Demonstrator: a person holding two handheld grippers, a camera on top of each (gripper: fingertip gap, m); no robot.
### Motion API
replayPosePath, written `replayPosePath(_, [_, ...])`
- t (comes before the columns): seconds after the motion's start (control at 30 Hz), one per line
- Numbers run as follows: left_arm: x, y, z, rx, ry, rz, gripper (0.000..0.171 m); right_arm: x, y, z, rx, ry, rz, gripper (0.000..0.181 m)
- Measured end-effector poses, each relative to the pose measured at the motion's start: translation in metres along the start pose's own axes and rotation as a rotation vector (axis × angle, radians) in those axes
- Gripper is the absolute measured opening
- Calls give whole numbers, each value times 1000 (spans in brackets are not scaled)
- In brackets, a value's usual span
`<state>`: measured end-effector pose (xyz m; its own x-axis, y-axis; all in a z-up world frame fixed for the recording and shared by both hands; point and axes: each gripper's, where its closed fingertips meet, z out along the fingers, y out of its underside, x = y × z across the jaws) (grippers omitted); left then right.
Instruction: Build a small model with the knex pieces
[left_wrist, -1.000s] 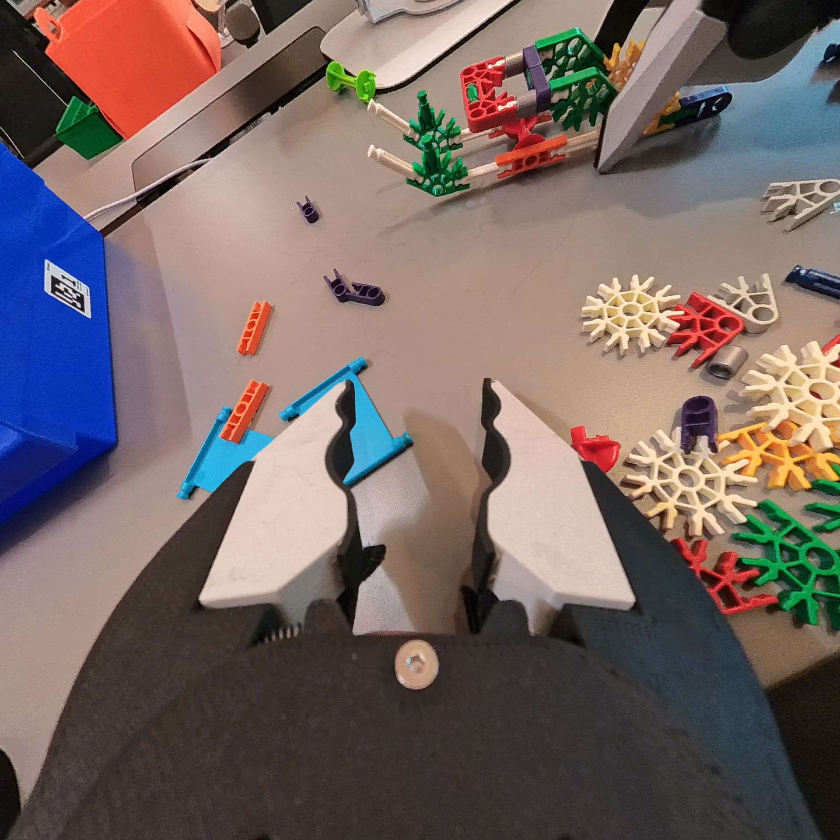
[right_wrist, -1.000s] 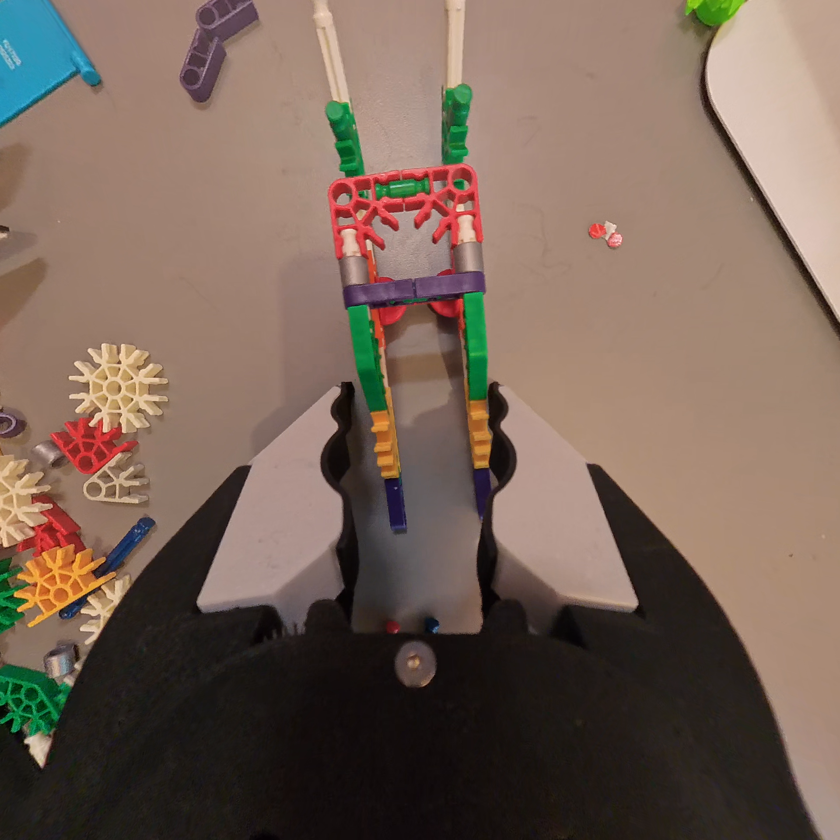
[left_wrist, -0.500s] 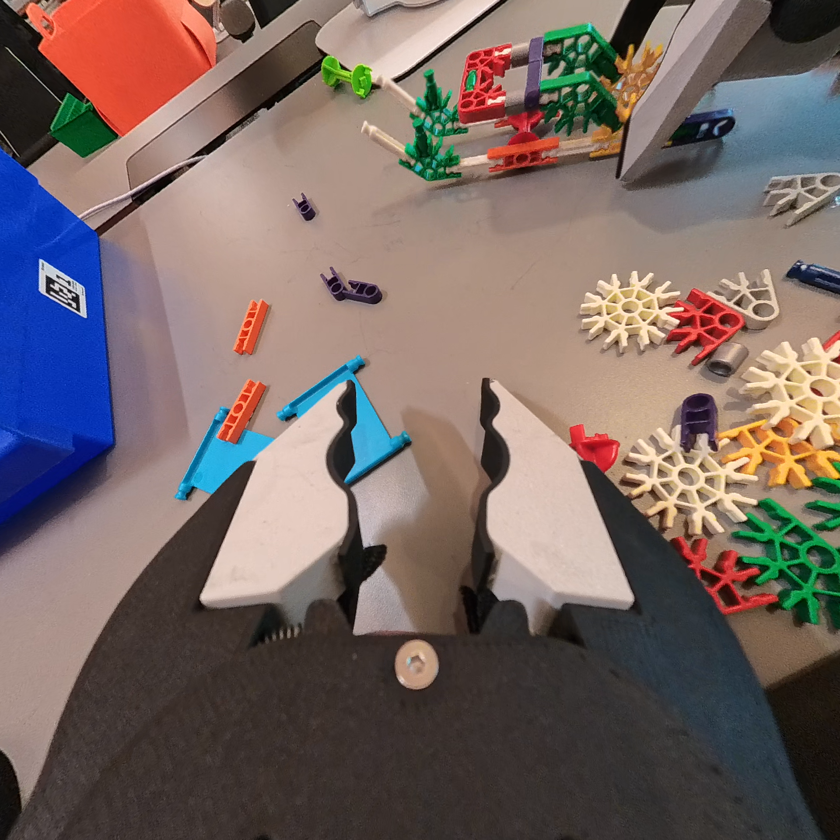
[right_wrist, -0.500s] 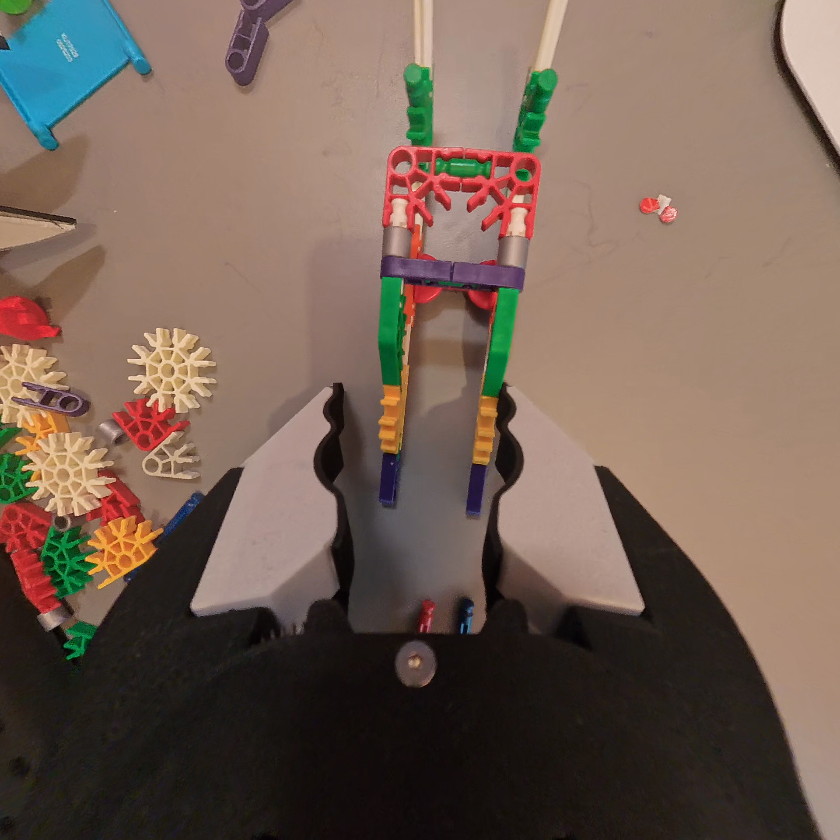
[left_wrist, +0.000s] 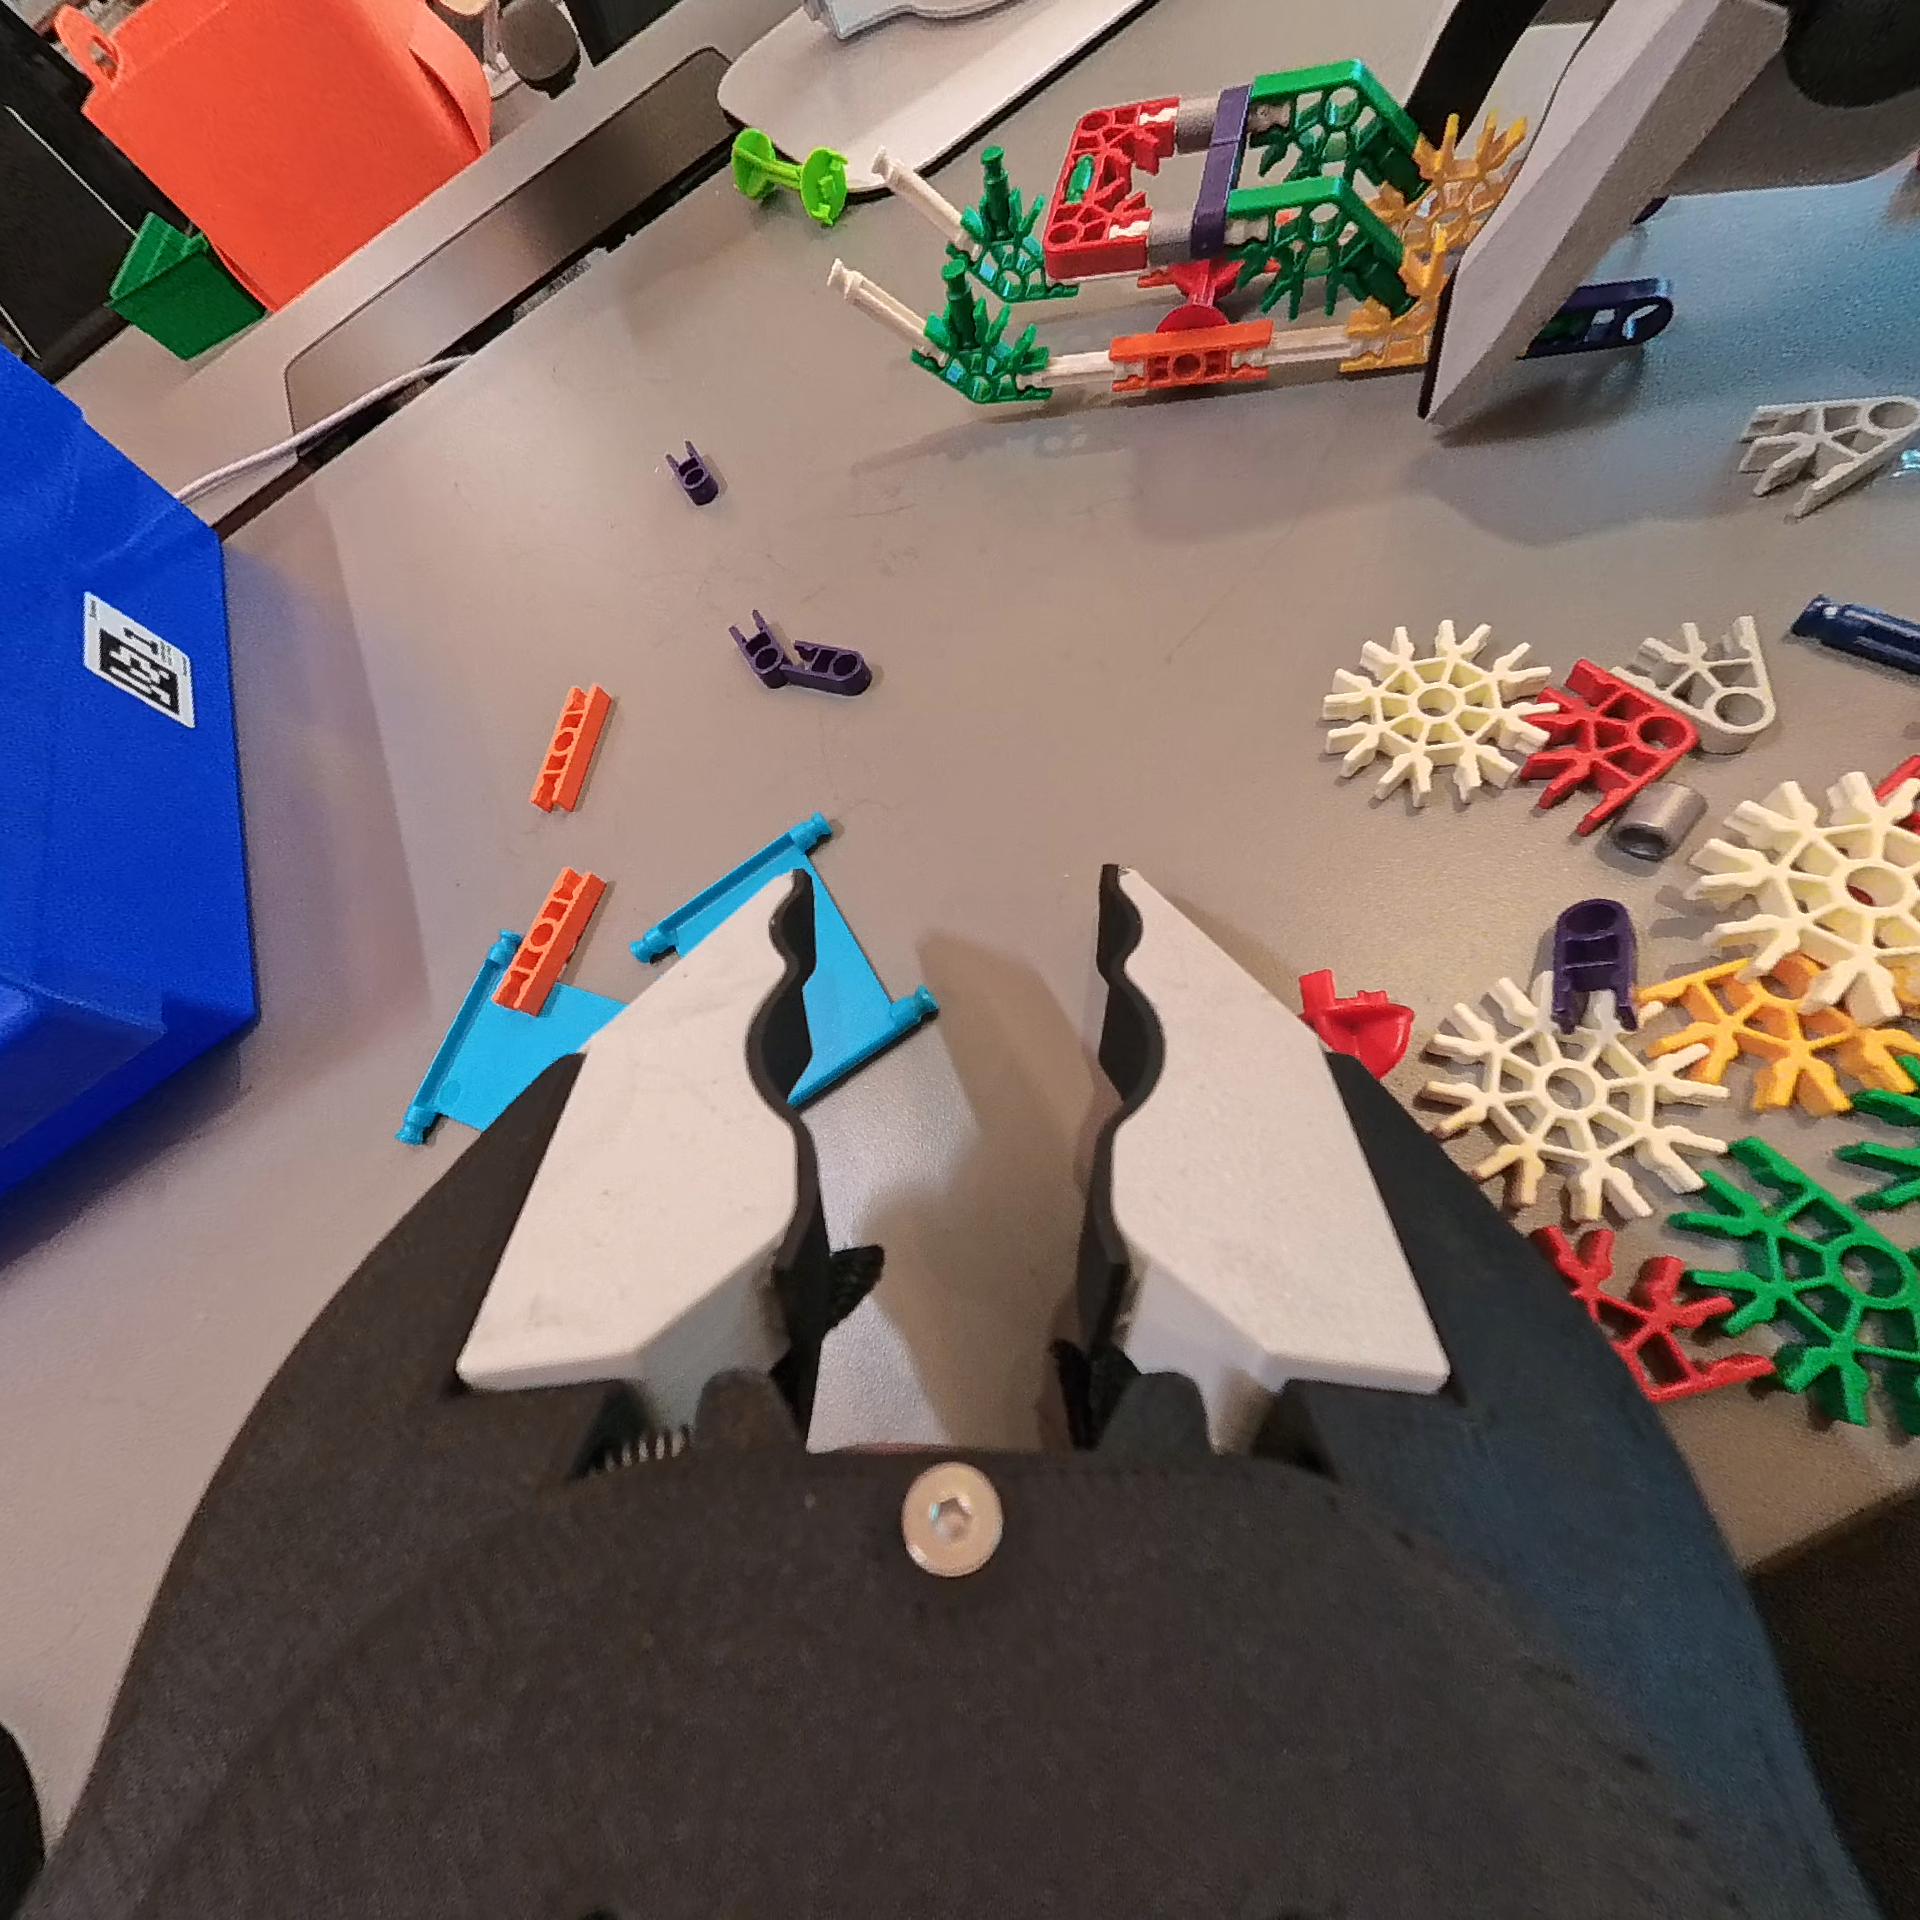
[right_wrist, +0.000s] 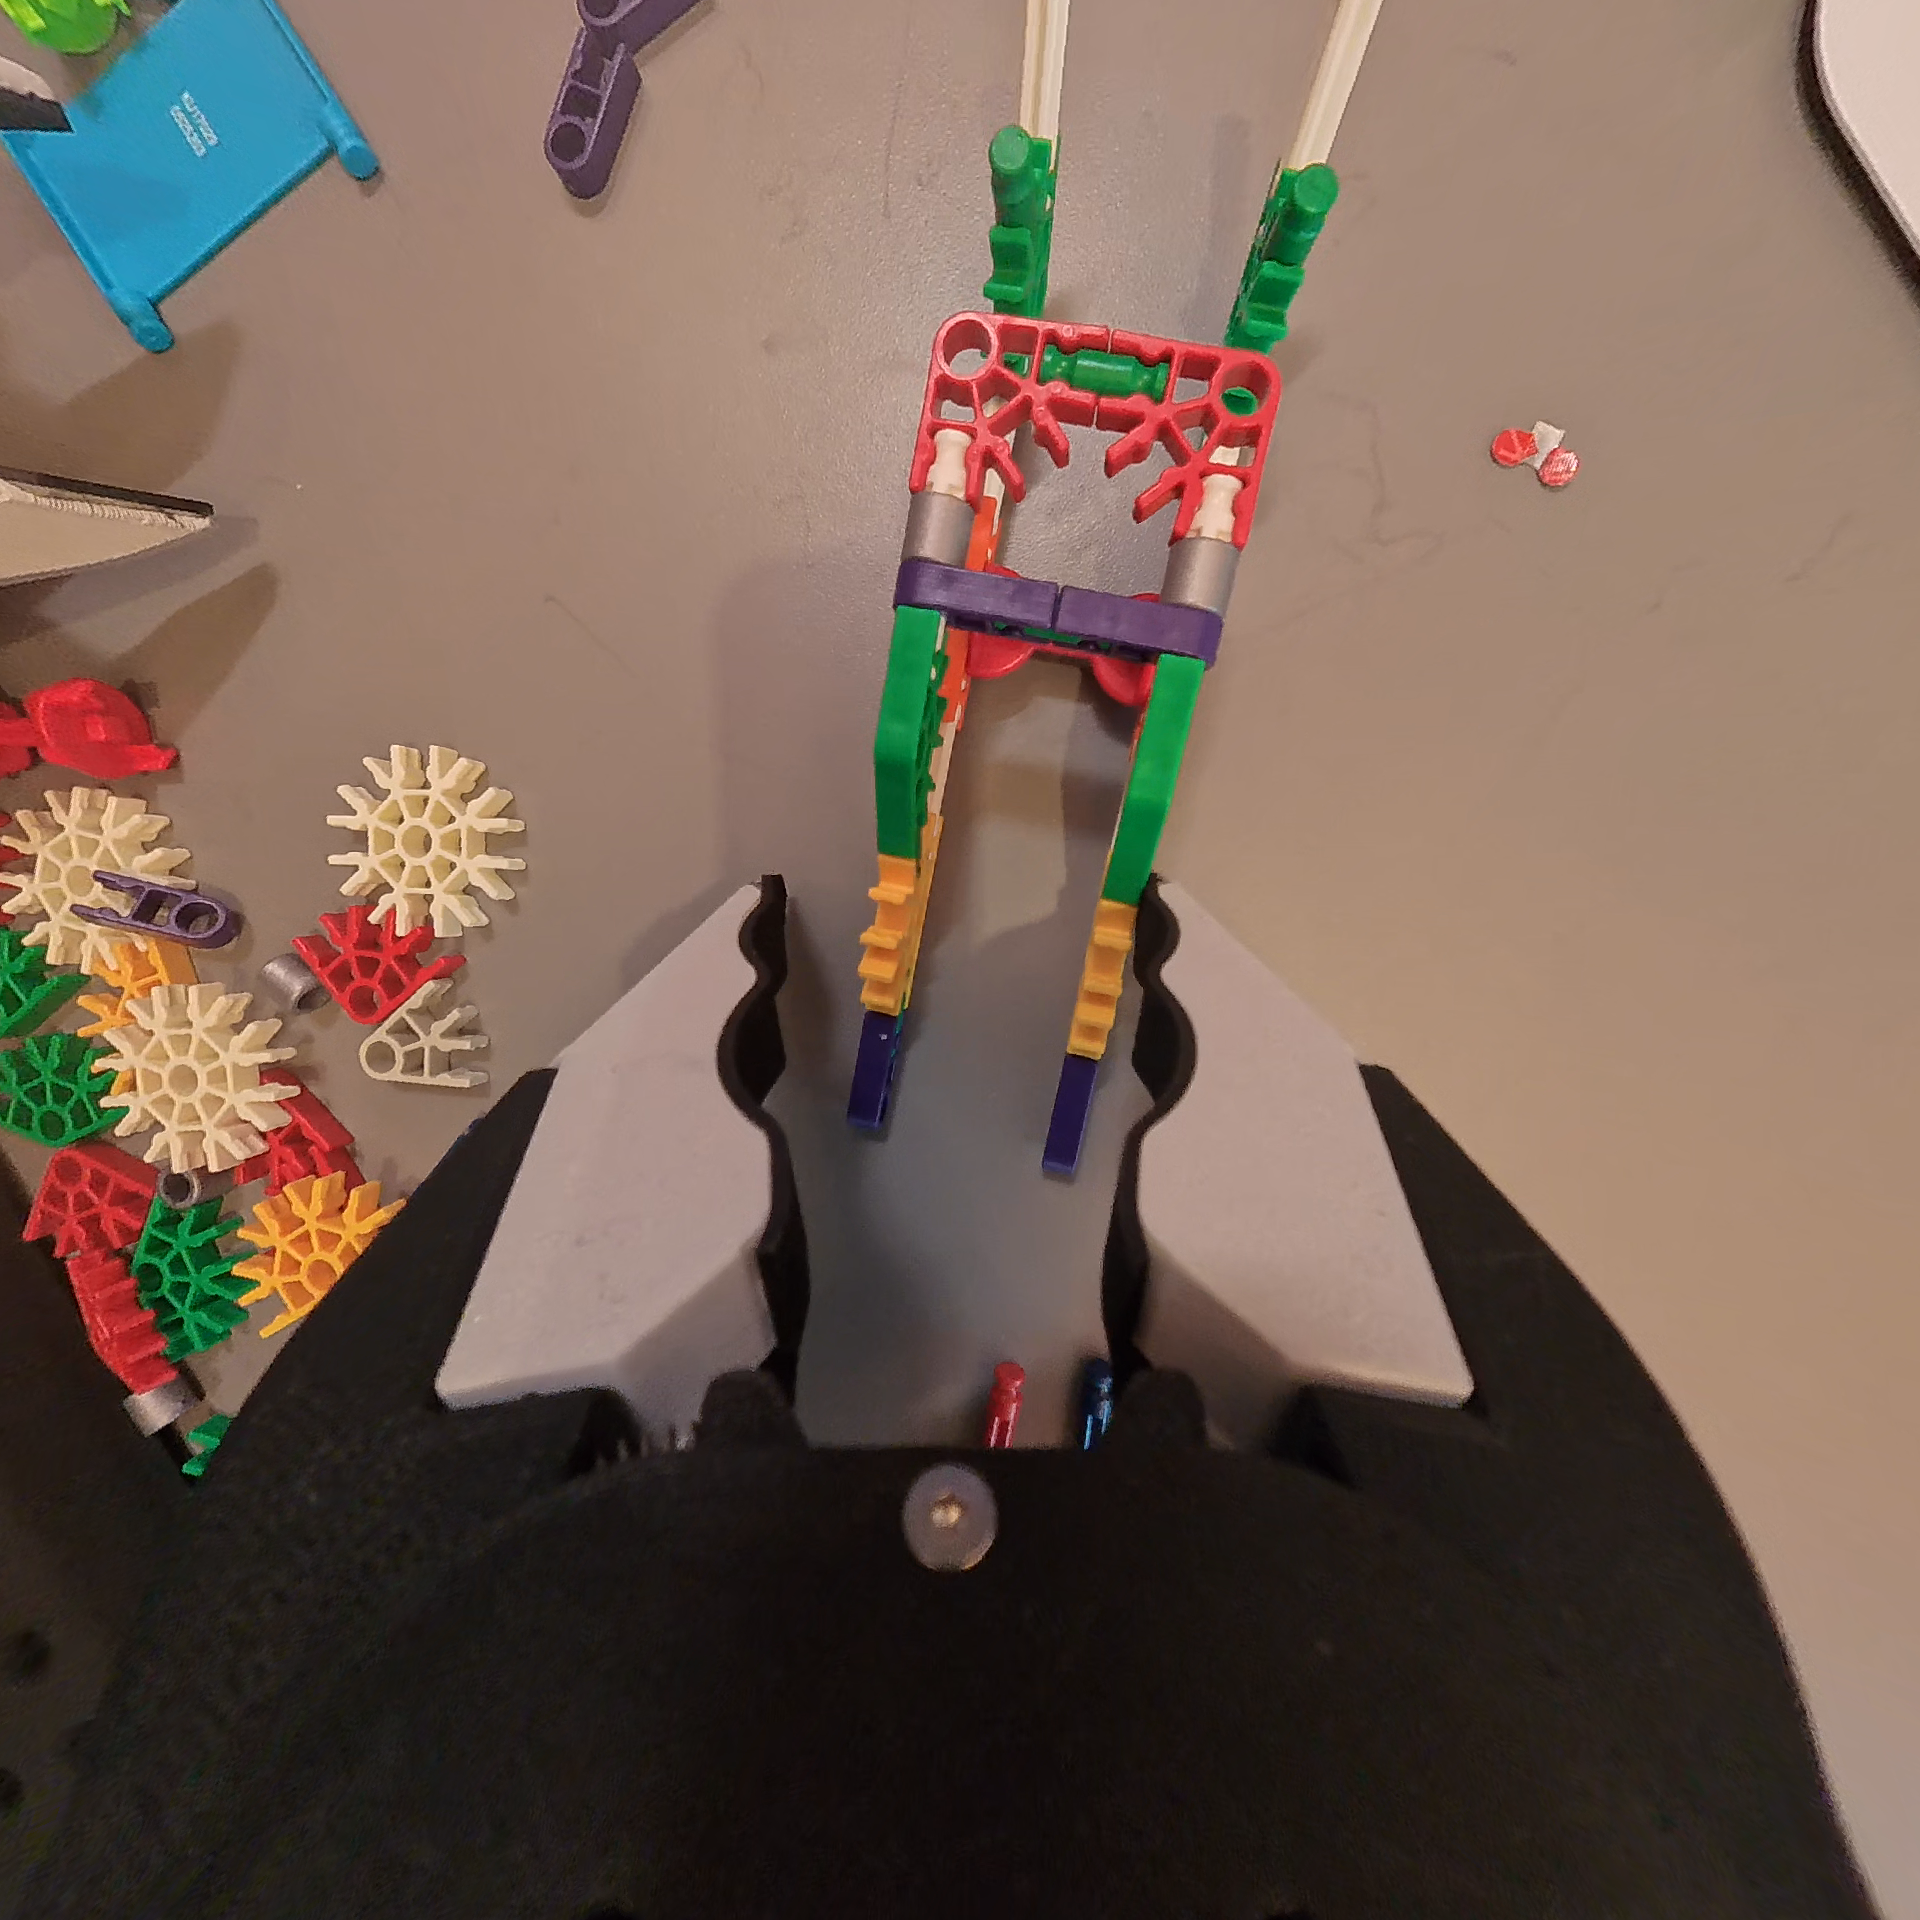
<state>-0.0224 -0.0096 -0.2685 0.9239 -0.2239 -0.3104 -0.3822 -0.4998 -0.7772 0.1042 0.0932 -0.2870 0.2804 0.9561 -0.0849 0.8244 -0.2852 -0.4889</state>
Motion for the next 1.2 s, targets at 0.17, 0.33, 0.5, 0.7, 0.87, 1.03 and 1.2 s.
replayPosePath(0.17, [0,0,0,-1,1,1,52,0,0,0,-1,0,4,66])
replayPosePath(0.33, [0,0,0,1,1,-2,52,1,-1,-2,9,5,11,68])
replayPosePath(0.5, [0,0,0,2,2,-3,53,2,-3,-7,24,15,19,70])
replayPosePath(0.7, [0,-1,-1,6,3,-7,53,2,-4,-14,43,28,28,73])
replayPosePath(0.87, [0,-1,-1,8,6,-9,53,1,-4,-19,55,34,36,74])
replayPosePath(1.03, [0,-1,-1,10,9,-12,53,0,-1,-23,65,44,49,76])
replayPosePath(1.2, [0,-2,-2,16,12,-14,53,-1,1,-31,91,60,60,76])
